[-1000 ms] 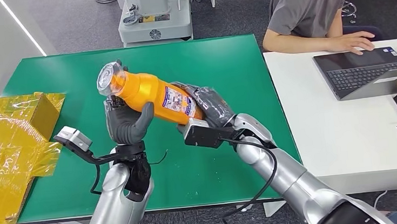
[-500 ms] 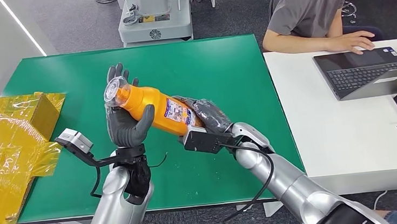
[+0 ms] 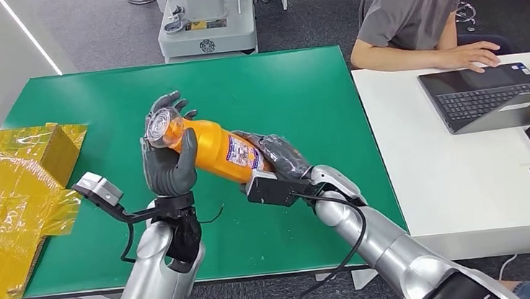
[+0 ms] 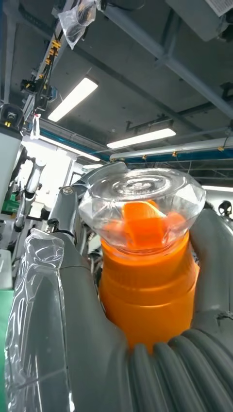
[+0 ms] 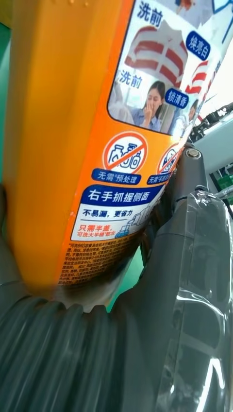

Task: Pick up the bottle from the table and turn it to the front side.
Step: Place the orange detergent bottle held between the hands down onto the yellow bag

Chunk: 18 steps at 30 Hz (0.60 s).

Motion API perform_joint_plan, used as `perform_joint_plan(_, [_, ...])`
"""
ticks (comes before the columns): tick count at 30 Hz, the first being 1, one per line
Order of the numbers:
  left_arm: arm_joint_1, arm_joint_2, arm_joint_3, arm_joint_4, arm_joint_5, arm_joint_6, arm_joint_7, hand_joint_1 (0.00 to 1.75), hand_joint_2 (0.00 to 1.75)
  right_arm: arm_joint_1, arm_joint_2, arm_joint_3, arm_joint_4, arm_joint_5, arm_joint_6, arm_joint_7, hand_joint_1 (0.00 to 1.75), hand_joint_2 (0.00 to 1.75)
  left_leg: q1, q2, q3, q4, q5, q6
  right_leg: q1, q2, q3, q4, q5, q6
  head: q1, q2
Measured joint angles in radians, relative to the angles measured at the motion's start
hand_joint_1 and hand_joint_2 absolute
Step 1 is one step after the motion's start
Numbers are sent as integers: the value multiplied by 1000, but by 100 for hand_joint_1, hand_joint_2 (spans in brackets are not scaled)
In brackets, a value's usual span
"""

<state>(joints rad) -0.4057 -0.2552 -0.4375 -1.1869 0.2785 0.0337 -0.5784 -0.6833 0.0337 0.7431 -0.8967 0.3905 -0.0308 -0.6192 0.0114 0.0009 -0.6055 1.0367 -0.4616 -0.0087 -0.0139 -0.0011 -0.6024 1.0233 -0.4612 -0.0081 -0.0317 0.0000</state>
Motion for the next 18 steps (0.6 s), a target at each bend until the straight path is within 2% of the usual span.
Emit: perform_joint_plan(18, [-1,9,21,1,52,1,-5,175,175,4,6,3,7,-24,-1,-11,175,175,0,0,0,0,0,0,0,0,0,0,0,0,0,0])
